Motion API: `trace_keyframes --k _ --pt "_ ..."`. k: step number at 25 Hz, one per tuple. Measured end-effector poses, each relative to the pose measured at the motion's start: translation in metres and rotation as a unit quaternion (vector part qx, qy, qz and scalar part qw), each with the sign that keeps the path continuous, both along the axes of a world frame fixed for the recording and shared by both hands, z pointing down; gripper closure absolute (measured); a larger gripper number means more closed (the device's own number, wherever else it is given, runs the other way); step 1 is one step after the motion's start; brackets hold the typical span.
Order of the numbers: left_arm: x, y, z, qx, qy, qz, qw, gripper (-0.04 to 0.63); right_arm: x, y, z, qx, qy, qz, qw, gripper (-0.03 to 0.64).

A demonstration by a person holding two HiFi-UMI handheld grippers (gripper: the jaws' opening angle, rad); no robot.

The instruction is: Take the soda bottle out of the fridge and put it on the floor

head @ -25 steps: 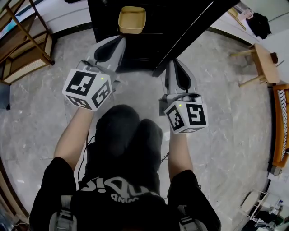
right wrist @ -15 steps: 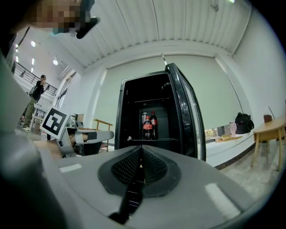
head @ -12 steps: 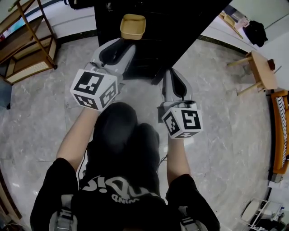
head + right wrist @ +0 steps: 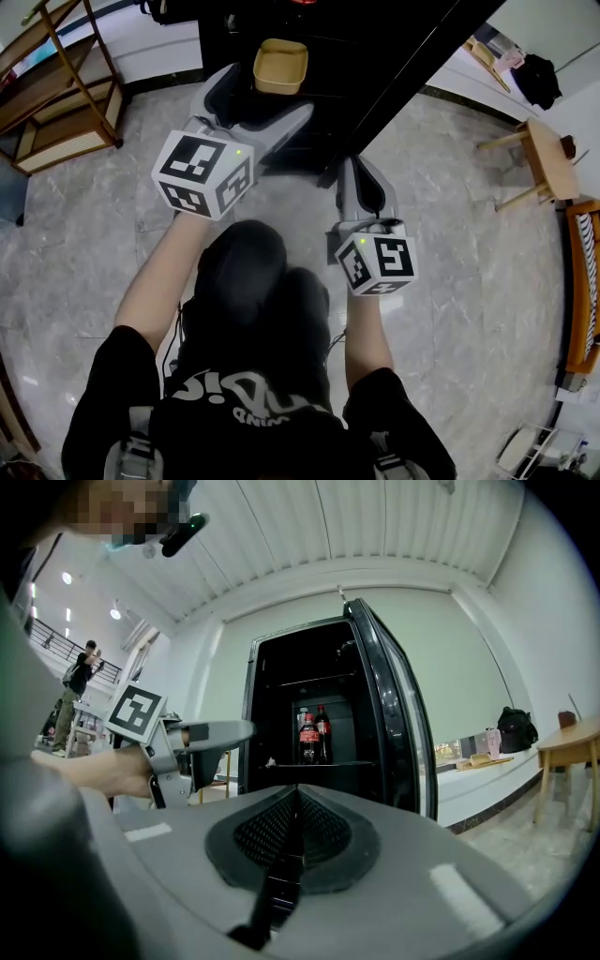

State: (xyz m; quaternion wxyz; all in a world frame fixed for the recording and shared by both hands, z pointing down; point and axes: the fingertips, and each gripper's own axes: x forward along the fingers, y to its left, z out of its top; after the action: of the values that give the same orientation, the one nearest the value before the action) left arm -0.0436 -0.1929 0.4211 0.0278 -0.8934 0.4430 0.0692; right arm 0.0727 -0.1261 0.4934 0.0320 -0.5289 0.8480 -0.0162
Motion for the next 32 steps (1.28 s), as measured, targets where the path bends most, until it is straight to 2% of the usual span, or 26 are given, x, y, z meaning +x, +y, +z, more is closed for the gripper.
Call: trace_keyframes --k 7,17,21,27,32 --pt "0.015 -0.068 -0.031 0.006 -0.008 -0.002 0.9999 0.101 0.007 -0.004 0.011 -0.011 0.000 0.006 1.000 0.620" --pt "0.023 -0.198 -0.059 -0.001 -0.027 -0.060 0.9979 0.140 0.020 -0.021 0.033 -0.036 -0.001 0.015 0.999 0.620" --pt "0.026 -0.243 -0.069 -0.007 -0.046 -0.078 0.9959 0.153 0.027 -0.030 0.044 -0.048 -0.002 0.023 0.999 0.620" --pt "0.033 -0.275 -0.077 -0.010 -0.067 -0.088 0.9938 0.201 0.037 -0.040 0.051 -0.060 -0.004 0.029 0.998 0.620" --pt "0.033 -0.279 -0.075 -0.015 -0.072 -0.086 0.9935 0.302 0.039 -0.044 0.053 -0.061 -0.005 0.031 0.998 0.620"
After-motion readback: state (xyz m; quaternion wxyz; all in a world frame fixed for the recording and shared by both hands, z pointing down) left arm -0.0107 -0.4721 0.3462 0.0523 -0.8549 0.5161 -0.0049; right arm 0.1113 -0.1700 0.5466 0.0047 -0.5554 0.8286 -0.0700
